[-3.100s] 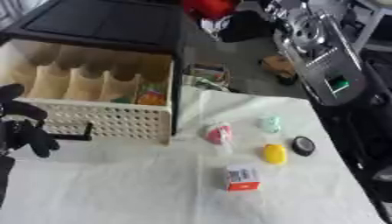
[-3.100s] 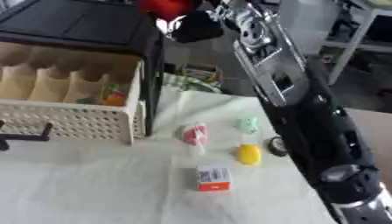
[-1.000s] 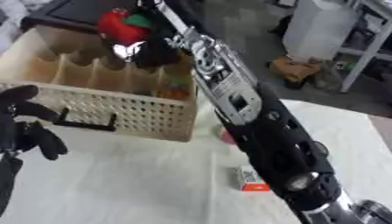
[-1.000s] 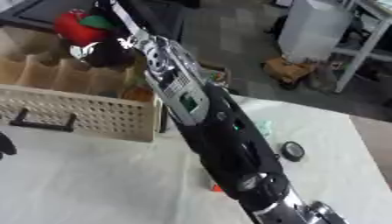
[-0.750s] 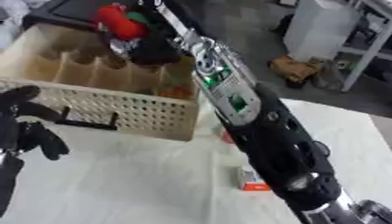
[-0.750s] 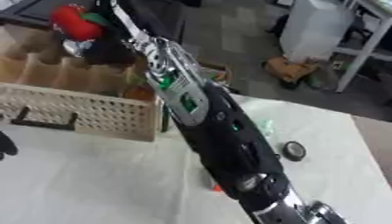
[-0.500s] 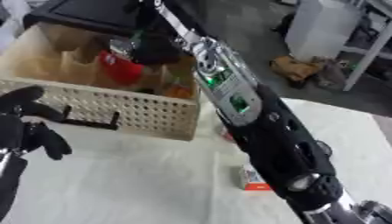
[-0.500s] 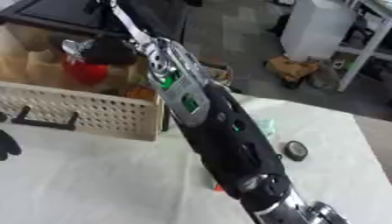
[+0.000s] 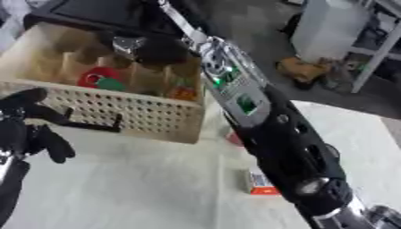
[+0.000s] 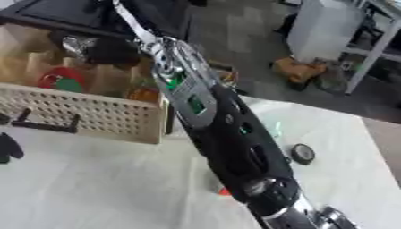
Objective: Pick up objects from table and place into drawer.
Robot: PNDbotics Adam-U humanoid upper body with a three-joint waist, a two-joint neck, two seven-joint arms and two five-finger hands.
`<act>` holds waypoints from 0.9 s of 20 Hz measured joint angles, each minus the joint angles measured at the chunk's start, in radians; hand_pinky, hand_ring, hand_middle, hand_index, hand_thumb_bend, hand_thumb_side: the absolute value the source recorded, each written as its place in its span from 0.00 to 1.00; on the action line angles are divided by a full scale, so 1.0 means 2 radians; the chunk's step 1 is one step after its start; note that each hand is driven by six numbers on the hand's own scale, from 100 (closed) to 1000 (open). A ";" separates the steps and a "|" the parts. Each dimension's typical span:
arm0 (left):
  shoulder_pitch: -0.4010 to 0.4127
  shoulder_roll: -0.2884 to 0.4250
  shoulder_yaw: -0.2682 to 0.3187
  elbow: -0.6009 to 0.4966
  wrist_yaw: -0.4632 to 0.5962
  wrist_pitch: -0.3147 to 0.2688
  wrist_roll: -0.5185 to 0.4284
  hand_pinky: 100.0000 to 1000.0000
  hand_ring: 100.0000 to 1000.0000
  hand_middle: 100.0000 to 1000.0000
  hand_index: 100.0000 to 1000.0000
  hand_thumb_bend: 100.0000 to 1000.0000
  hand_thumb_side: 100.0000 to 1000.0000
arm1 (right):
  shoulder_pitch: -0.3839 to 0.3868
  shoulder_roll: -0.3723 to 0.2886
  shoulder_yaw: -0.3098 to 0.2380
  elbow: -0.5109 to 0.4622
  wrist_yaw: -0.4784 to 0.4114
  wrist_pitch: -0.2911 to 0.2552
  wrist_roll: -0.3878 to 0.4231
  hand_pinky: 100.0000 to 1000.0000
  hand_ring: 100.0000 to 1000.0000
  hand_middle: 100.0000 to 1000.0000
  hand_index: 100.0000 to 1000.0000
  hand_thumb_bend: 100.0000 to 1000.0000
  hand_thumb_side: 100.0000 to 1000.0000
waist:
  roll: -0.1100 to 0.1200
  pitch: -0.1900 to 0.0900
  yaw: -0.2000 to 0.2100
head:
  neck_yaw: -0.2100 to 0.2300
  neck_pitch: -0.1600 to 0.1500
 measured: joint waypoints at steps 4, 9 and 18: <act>0.001 0.000 0.000 0.000 0.000 0.001 0.001 0.40 0.31 0.54 0.81 0.00 0.50 | 0.002 -0.021 -0.008 -0.047 -0.035 0.015 -0.023 0.65 0.62 0.49 0.73 0.39 0.64 | 0.001 0.000 -0.008 | 0.006 0.004; 0.003 0.000 0.001 0.000 -0.001 -0.001 0.003 0.40 0.31 0.54 0.81 0.00 0.50 | 0.019 -0.060 -0.020 -0.119 -0.081 0.040 -0.048 0.64 0.62 0.49 0.73 0.38 0.66 | 0.007 -0.002 -0.017 | 0.016 0.011; 0.011 0.000 0.006 0.000 -0.004 -0.009 0.011 0.39 0.31 0.54 0.81 0.00 0.49 | 0.062 -0.117 -0.049 -0.222 -0.148 0.085 -0.081 0.64 0.62 0.50 0.73 0.38 0.65 | 0.023 -0.007 -0.025 | 0.031 0.026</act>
